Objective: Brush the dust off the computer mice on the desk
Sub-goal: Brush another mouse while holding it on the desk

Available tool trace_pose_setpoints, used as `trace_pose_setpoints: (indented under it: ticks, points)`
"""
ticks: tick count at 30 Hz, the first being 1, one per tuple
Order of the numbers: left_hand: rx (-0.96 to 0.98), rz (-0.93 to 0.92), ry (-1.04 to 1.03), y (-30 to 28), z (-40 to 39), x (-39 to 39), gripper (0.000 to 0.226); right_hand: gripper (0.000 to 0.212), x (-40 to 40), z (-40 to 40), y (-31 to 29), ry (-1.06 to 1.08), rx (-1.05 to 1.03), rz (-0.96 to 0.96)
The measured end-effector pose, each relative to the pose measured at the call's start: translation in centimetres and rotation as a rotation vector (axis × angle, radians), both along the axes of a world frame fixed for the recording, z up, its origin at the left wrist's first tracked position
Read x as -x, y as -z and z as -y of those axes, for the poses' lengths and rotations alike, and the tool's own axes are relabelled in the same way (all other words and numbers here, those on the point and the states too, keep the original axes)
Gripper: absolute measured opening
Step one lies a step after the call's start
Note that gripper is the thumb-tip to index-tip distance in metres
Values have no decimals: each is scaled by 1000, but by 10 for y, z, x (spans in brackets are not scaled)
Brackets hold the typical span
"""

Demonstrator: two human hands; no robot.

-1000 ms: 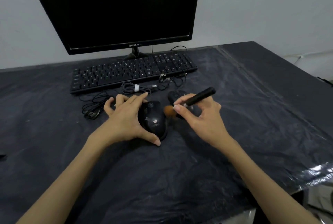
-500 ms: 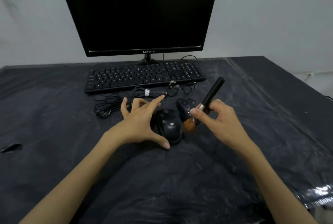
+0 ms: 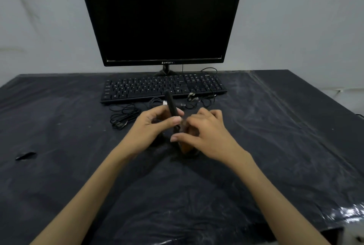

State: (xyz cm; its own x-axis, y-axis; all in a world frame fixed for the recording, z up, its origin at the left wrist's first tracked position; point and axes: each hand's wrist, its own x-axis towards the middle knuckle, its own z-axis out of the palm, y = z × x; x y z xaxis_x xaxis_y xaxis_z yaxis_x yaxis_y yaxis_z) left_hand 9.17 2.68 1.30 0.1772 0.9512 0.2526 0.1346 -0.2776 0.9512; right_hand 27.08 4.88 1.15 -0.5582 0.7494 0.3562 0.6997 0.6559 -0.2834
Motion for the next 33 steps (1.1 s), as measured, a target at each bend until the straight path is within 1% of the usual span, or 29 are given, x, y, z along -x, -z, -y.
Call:
trace_pose_setpoints:
  ticks: [3, 7, 9, 11, 13, 15, 16, 18, 19, 20, 22, 24, 25, 26, 28, 30, 31, 32, 33]
  points:
    - [-1, 155, -120, -3, 2, 10, 23, 49, -14, 3, 8, 65, 5, -162]
    - [-6, 304, -221, -2, 1, 15, 17, 33, -32, 2, 30, 197, -24, -387]
    - [-17, 363, -258, 1, 1, 6, 16, 26, -36, -6, 38, 245, -41, -443]
    - [-23, 364, -251, 8, 4, -7, 15, 17, -37, -18, 39, 281, -49, -484]
    - [-15, 283, -174, 14, 9, -21, 16, 15, -37, -28, 36, 301, -64, -533]
    - [-44, 87, -122, 17, 12, -26, 15, 17, -35, -35, 34, 297, -86, -568]
    - [-94, -31, -131, 15, 12, -24, 13, 18, -35, -37, 33, 289, -95, -575]
    - [-230, -285, -241, 6, 10, -10, 10, 17, -33, -37, 34, 275, -79, -574]
    - [-267, -359, -309, 2, 8, -2, 9, 15, -33, -36, 34, 272, -69, -570]
    - [-273, -361, -357, -1, 6, 6, 8, 15, -32, -35, 34, 267, -67, -565]
    - [-241, -215, -400, -4, 5, 14, 10, 15, -28, -32, 34, 242, -71, -551]
    - [-185, -67, -353, -2, 5, 10, 13, 19, -23, -28, 34, 202, -72, -523]
    - [-164, -41, -312, -1, 6, 6, 15, 21, -21, -26, 35, 180, -74, -498]
    - [-160, -68, -274, 2, 7, 1, 15, 21, -20, -23, 36, 160, -77, -468]
    - [-195, -252, -237, 8, 6, -1, 12, 23, -18, -18, 39, 132, -88, -412]
    - [-233, -415, -283, 7, 4, 8, 10, 26, -19, -15, 41, 126, -97, -377]
    - [-244, -439, -321, 5, 3, 13, 11, 26, -20, -15, 42, 129, -101, -367]
    - [-254, -421, -353, 2, 3, 18, 12, 27, -20, -15, 42, 136, -102, -362]
    - [-258, -354, -369, 0, 4, 19, 13, 27, -21, -16, 43, 145, -96, -359]
